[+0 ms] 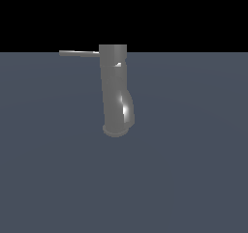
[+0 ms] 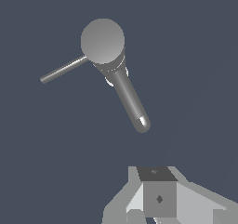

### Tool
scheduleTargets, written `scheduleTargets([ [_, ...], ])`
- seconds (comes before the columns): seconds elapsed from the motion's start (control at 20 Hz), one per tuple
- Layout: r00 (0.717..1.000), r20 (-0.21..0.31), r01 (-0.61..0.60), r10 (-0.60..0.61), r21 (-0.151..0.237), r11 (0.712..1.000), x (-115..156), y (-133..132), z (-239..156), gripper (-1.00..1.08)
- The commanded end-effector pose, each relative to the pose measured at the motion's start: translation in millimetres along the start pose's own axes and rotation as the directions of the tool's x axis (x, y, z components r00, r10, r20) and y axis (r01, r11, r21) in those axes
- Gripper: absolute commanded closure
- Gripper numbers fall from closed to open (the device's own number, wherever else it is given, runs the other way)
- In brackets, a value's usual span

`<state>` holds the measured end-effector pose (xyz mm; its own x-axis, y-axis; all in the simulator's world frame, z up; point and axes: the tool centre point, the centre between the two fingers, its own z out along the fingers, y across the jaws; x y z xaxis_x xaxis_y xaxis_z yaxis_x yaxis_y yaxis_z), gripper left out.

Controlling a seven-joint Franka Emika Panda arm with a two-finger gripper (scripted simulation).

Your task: Turn on the faucet by rotating a designated handle.

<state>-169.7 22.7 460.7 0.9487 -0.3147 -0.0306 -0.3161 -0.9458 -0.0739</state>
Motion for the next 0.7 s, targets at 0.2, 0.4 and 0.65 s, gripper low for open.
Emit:
scheduleTargets([
  [0.2,0.990,0.014,-0.143,0.143,0.012,0.990,26,-22,15,1.08],
  [0.4,0.973,0.022,-0.231,0.231,0.013,0.973,41,-37,26,1.08],
  [0.65,0.941,0.029,-0.339,0.338,0.010,0.941,59,-55,42,1.08],
])
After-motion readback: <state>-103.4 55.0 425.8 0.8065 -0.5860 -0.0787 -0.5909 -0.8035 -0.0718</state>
